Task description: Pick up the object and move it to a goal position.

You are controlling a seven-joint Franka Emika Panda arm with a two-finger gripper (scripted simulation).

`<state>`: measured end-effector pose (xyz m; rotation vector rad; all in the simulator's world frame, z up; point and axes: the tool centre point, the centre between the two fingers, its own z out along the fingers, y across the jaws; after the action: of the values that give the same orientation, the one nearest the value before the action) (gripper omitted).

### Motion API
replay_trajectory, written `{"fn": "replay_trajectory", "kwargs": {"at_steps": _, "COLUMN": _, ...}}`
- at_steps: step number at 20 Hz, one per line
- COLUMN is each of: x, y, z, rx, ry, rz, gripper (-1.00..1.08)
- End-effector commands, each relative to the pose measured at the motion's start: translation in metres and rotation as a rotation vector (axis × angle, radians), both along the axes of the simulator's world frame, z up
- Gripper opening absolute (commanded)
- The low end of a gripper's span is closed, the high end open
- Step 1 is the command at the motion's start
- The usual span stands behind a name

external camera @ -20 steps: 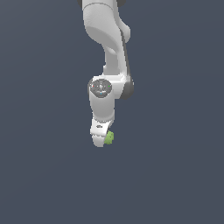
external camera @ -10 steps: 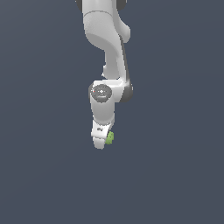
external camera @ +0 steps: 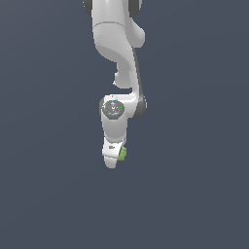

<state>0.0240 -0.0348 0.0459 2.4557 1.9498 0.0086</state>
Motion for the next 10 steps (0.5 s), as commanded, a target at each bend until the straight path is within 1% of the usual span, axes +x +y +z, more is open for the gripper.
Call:
{"fn": "replay_trajectory", "kwargs": {"at_steps": 1, "x": -0.0027, "y": 0.0008, "z": -0.0046, "rx": 0.001, "ry": 0.008, "rz": 0.001, "gripper": -1.00}}
{"fn": "replay_trajectory", "kwargs": {"at_steps": 8, "x": -0.0027, "y": 0.0008, "z": -0.0046, "rx": 0.001, "ry": 0.008, "rz": 0.001, "gripper": -1.00}}
{"fn": "replay_trajectory", "kwargs": {"at_steps": 10, "x": 0.0002, "y": -0.0002, "z": 0.0003, "rx": 0.000, "ry": 0.000, "rz": 0.000, "gripper": -1.00}}
